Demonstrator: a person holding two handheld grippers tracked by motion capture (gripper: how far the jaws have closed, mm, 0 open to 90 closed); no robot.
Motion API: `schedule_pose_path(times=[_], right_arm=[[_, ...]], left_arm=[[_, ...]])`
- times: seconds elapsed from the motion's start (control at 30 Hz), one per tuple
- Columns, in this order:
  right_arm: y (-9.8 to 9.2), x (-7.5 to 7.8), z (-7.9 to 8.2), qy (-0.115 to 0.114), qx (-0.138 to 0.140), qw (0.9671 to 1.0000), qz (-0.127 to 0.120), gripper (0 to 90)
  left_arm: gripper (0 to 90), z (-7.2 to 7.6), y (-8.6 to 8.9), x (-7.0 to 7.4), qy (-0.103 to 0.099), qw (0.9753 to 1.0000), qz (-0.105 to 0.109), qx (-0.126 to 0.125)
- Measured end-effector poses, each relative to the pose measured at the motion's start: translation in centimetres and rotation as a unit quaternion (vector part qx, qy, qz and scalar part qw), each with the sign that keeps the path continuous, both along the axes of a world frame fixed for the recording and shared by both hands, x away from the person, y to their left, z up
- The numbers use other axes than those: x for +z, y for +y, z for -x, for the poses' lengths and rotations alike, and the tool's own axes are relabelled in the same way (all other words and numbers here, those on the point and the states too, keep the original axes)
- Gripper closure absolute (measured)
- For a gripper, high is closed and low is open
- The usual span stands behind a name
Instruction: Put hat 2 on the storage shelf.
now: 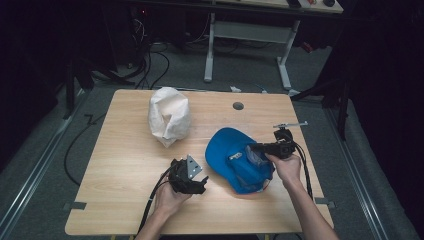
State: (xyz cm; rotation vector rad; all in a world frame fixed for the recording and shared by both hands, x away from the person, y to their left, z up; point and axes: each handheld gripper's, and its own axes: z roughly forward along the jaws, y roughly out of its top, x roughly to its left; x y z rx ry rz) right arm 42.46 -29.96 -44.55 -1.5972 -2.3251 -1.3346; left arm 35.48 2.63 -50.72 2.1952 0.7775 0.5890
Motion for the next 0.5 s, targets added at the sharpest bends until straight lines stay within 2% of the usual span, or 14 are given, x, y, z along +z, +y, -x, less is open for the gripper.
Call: schedule_pose_path(times=[0.17,0.37,0.5], right_arm=[[0.5,0.1,-0.3,0.005,0.002,0.9999,-0.009,86.9],[0.7,-0.3,-0.6,0.012,0.001,0.9998,-0.013,86.9],[0.8,-0.3,-0.6,0.014,0.001,0.9997,-0.018,86.9]], left_arm=[[15.0,-0.1,-1.3,-0.5,0.000,1.0000,-0.005,-0.006],[14.7,-0.1,-3.1,-1.0,-0.003,0.9997,-0.023,-0.009],[14.4,-0.1,-3.8,-1.0,-0.004,0.9998,-0.017,-0.009]])
